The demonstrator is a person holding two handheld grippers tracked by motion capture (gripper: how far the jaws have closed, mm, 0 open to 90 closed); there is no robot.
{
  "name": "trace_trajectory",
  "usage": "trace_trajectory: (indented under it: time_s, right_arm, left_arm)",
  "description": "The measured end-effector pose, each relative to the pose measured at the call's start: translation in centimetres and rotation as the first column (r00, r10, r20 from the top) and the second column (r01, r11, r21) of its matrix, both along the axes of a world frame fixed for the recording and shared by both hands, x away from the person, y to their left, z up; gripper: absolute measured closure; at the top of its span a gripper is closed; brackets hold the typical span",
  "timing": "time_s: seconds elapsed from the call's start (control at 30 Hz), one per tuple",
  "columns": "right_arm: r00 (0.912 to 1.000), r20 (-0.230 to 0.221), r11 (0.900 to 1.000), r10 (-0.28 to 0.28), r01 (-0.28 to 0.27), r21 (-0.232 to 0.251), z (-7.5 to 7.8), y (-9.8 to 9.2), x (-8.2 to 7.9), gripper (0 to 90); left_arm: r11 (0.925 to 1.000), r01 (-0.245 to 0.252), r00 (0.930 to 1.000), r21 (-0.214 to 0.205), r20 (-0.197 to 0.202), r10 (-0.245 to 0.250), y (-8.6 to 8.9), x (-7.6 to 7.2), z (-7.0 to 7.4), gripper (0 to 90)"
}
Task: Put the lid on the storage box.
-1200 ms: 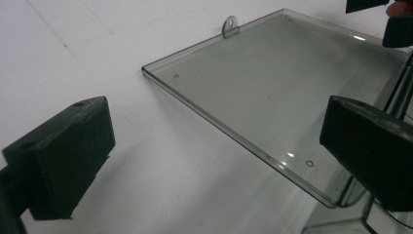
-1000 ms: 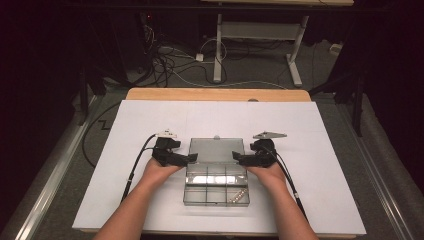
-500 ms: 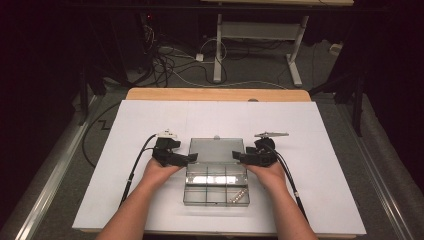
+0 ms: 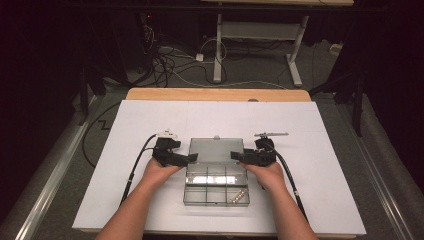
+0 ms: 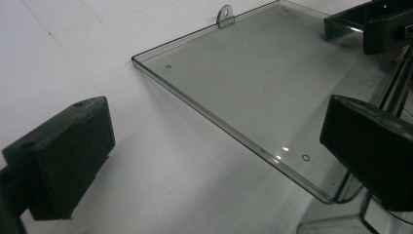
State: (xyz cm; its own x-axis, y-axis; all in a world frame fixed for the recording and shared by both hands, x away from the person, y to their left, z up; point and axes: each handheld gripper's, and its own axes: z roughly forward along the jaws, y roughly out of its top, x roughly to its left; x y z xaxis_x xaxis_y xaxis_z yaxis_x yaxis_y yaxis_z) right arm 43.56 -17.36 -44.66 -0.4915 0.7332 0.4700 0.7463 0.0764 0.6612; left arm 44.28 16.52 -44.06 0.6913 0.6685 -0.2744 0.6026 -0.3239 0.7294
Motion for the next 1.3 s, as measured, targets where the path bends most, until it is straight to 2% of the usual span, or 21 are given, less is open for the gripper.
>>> trace_trajectory:
  time_s: [0.33,0.47,0.57,0.83,1.1,1.23,1.3]
  right_arm:
    - [0.9995,-0.032,0.9997,0.002,-0.001,0.026,0.0,0.1,0.0,32.7]
    - [0.9997,-0.025,0.9997,0.0,0.0,0.025,0.0,0.1,0.0,33.4]
    - [0.9998,-0.019,0.9998,-0.003,0.004,0.019,0.1,0.2,-0.2,33.8]
    - [0.9995,0.032,1.0,-0.003,0.002,0.004,0.6,0.3,-0.6,38.4]
    - [0.9946,0.104,0.9999,0.001,0.001,-0.017,1.0,0.3,-1.1,42.2]
    - [0.9901,0.141,0.9995,0.004,0.0,-0.03,1.2,0.3,-1.3,44.1]
    - [0.9876,0.157,0.9992,0.003,0.003,-0.039,1.3,0.3,-1.4,45.1]
  left_arm:
    - [1.0,0.002,1.0,0.0,0.001,-0.002,0.0,0.0,0.0,0.0]
    - [1.0,0.002,1.0,-0.001,0.002,-0.002,0.0,0.0,0.0,0.0]
    - [1.0,0.005,0.9998,0.007,0.019,-0.005,0.0,-0.2,0.1,0.0]
    - [1.0,0.006,0.9998,-0.007,0.02,-0.006,0.2,-0.1,0.2,0.0]
    - [0.9999,0.006,0.9998,-0.013,0.017,-0.006,0.5,-0.1,0.4,0.0]
    - [0.999,0.025,0.9997,-0.037,-0.002,-0.025,0.6,0.0,0.6,4.9]
    - [0.9977,0.042,0.9991,-0.053,-0.006,-0.043,0.7,-0.1,0.7,10.4]
